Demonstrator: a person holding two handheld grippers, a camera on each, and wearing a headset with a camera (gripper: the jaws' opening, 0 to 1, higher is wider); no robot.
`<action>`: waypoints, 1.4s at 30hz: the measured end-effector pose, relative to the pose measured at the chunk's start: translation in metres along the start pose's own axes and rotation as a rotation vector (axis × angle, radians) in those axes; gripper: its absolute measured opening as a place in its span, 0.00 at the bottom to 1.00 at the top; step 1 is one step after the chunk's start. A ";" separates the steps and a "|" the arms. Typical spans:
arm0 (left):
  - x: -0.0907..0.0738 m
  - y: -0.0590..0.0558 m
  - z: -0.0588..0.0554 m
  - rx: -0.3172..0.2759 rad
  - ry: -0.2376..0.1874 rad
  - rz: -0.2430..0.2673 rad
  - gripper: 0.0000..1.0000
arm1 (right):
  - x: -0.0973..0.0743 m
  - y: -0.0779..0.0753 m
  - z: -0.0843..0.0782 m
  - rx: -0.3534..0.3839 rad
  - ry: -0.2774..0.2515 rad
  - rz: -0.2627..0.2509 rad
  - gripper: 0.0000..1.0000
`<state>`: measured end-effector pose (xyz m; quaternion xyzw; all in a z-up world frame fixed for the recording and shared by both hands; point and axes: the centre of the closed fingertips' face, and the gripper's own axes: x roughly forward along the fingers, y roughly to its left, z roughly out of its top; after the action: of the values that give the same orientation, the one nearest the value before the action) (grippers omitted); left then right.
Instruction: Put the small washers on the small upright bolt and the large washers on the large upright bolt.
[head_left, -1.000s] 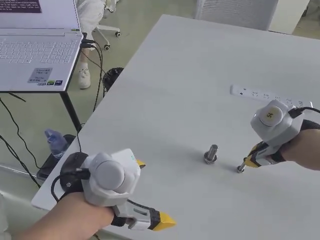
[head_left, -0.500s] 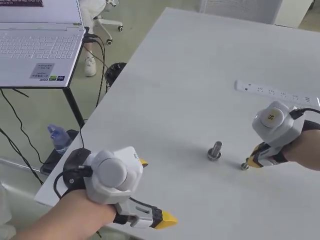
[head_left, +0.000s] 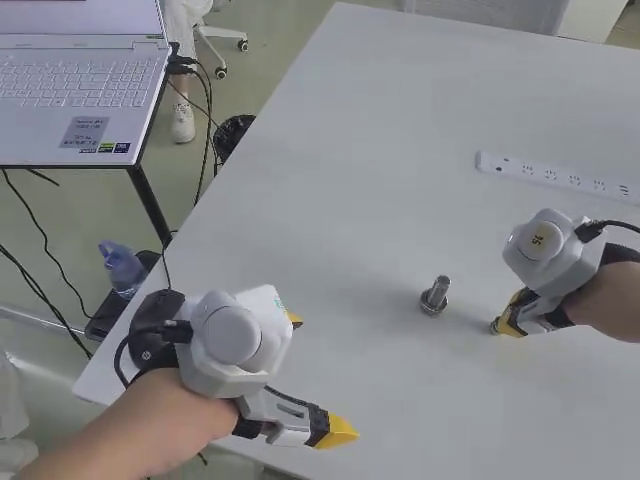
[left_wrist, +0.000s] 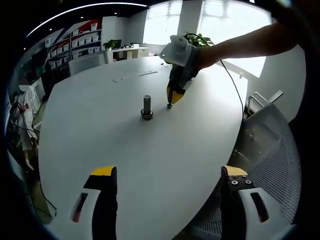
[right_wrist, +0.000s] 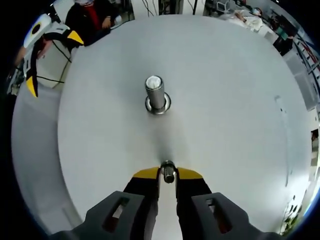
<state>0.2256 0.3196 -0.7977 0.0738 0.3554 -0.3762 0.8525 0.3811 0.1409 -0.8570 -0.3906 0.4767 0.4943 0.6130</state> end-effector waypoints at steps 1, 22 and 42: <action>0.000 0.000 0.000 -0.001 -0.001 0.000 0.85 | 0.001 0.000 -0.001 0.000 0.003 -0.001 0.12; -0.001 0.001 -0.003 -0.005 0.002 0.001 0.84 | 0.002 0.003 0.001 -0.023 0.011 -0.019 0.13; -0.003 -0.001 -0.005 -0.005 0.008 0.003 0.83 | 0.002 0.005 0.003 -0.046 0.001 -0.011 0.21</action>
<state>0.2208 0.3226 -0.7996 0.0738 0.3594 -0.3739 0.8518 0.3771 0.1447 -0.8584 -0.4075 0.4632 0.5017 0.6064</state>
